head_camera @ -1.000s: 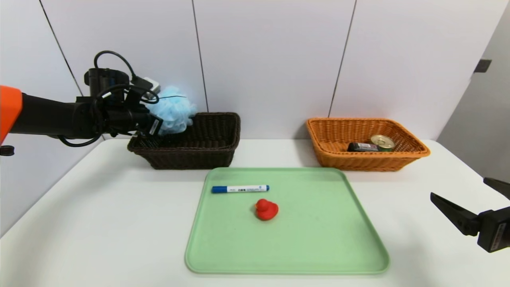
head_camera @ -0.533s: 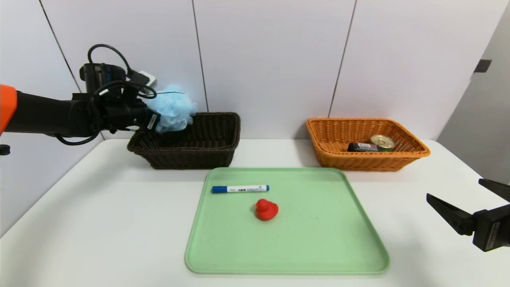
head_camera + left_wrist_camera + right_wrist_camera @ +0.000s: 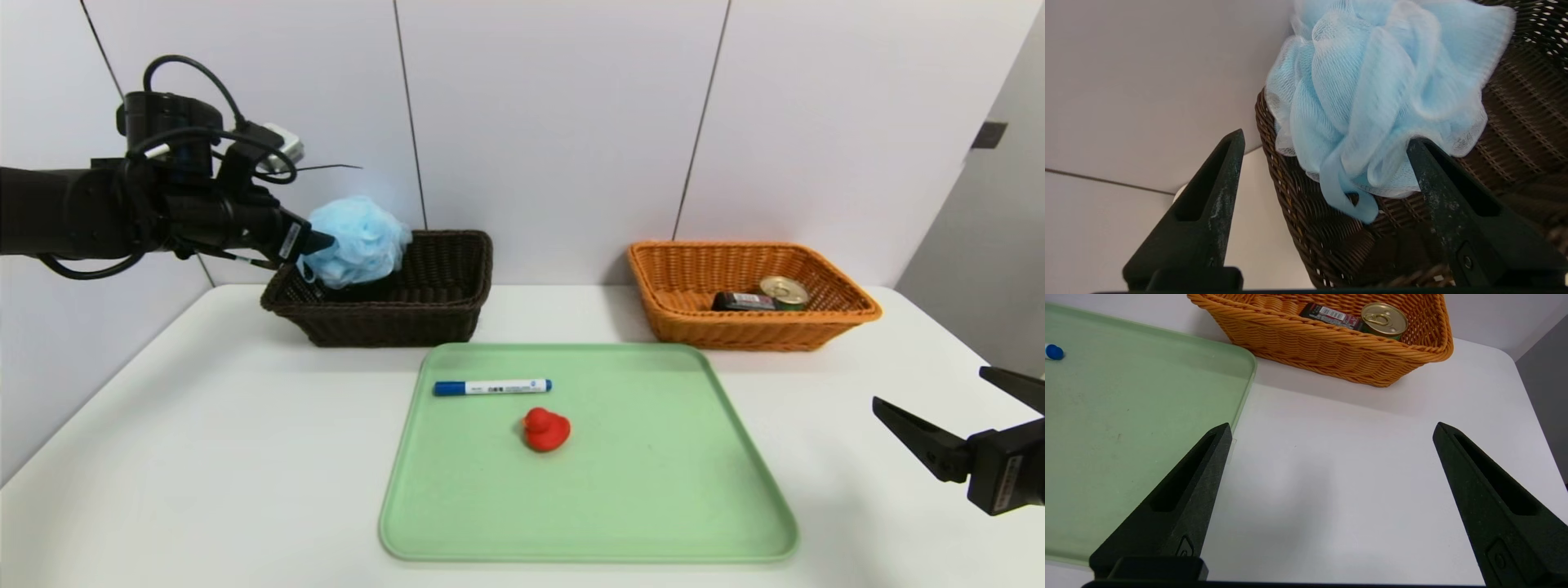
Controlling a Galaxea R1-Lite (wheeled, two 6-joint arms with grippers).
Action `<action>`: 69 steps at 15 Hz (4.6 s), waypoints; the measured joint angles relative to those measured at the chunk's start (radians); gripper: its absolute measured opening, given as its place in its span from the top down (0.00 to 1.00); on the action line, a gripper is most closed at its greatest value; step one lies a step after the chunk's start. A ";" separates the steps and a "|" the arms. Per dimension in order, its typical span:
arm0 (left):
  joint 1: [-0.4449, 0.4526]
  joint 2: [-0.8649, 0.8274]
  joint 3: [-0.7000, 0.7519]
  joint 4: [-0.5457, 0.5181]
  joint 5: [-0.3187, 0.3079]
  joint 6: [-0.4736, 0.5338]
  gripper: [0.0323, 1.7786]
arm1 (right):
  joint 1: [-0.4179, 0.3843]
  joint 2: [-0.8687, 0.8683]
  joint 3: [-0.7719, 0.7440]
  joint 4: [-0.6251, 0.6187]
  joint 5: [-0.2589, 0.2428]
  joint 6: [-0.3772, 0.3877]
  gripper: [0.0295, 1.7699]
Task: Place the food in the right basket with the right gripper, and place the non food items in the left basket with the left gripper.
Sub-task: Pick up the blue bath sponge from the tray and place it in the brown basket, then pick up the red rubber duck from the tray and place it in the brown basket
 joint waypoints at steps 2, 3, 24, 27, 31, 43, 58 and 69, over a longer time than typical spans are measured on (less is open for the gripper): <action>-0.001 -0.055 0.000 0.063 -0.011 0.003 0.18 | 0.000 -0.001 0.000 0.000 0.000 -0.001 0.04; -0.001 -0.083 -0.001 0.082 -0.020 0.003 0.16 | 0.000 -0.002 0.001 0.000 0.000 -0.001 0.04; -0.547 -0.254 0.428 -0.295 -0.058 -0.158 0.05 | -0.004 0.009 -0.066 0.000 0.000 0.061 0.04; -0.578 -0.233 0.445 -0.292 -0.056 -0.164 0.05 | -0.009 0.040 -0.092 -0.005 0.000 0.074 0.04; -0.608 -0.207 0.467 -0.188 -0.054 -0.156 0.05 | -0.010 0.070 -0.097 -0.044 0.000 0.090 0.04; -0.636 -0.052 -0.053 0.608 -0.090 0.067 0.05 | -0.001 0.083 -0.139 -0.046 0.053 0.134 0.04; -0.706 0.112 -0.054 0.511 -0.107 0.064 0.05 | 0.000 0.104 -0.141 -0.046 0.096 0.137 0.04; -0.706 0.154 -0.030 0.448 -0.130 0.068 0.05 | 0.003 0.106 -0.140 -0.047 0.097 0.138 0.04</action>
